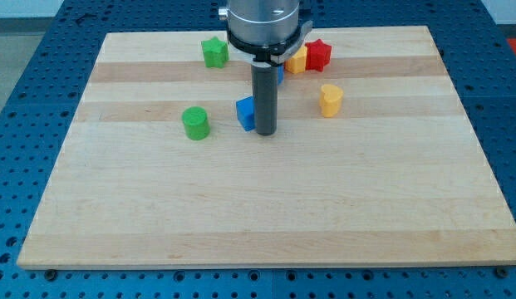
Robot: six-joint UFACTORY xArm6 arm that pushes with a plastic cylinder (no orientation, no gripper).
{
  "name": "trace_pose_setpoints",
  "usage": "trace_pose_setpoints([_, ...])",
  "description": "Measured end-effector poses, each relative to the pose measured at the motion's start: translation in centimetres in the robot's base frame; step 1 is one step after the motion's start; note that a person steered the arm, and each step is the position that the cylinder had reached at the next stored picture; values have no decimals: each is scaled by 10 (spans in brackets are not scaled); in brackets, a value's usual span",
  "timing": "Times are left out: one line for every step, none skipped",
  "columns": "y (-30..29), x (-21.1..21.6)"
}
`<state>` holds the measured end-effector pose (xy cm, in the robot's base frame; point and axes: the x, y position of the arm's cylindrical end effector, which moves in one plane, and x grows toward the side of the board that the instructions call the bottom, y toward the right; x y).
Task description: Slide the blue cube towards the blue triangle
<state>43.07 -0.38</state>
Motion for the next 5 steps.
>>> trace_pose_setpoints([1, 58])
trace_pose_setpoints([-23, 73])
trace_pose_setpoints([-34, 63])
trace_pose_setpoints([-35, 51])
trace_pose_setpoints([-35, 4])
